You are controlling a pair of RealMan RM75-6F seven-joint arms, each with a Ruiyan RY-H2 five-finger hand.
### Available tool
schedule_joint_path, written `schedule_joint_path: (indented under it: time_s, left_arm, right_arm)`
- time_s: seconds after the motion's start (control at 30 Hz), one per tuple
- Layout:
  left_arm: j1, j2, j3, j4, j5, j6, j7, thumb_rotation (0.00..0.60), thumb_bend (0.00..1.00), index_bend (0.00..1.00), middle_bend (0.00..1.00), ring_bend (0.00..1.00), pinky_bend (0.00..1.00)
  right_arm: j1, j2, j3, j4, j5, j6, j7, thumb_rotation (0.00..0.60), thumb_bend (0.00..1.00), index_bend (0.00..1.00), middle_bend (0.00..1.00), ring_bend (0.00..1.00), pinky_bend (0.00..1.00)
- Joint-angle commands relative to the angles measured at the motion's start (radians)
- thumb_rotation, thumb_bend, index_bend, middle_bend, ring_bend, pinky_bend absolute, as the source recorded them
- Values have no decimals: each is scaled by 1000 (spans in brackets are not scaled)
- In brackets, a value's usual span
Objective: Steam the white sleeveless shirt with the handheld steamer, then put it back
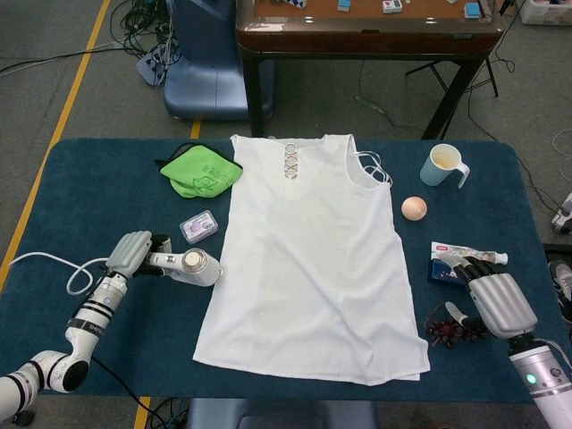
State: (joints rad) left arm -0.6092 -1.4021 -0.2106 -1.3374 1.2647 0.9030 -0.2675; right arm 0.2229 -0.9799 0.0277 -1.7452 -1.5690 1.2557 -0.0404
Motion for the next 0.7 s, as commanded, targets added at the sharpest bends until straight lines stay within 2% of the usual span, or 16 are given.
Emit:
schedule_joint_path:
  time_s: [0.03,0.2,0.3,0.53,0.7]
  left_arm:
    - [-21,11,-16,-54,-23,-4,53,600,199,818,751,651,691]
    - [-57,-1,-28,-112,-54,-14,143,600,199,818,751,651,691]
    - [-81,-16,-34,-133,-73,-22,190,600,199,818,751,651,691]
    - [-135,-70,-53,-133,-122,-37,259,600,199,818,751,651,690]
    - [-173,-112,-59,-104,-165,-62,298,600,198,818,751,651,691]
  right_arm:
    - [38,-21,-20,4,-26,-62,5,600,590,119,213,153,220]
    - [91,-66,-35,18,-62,-136,0,600,768,119,204,137,184]
    - [123,-106,-41,35,-84,-173,2,600,839,119,204,132,182]
    - [180,-193,-63,104,-103,-253,19,600,892,119,204,132,182]
    - [198,-250,-75,165,-115,-259,38,600,914,119,204,128,177]
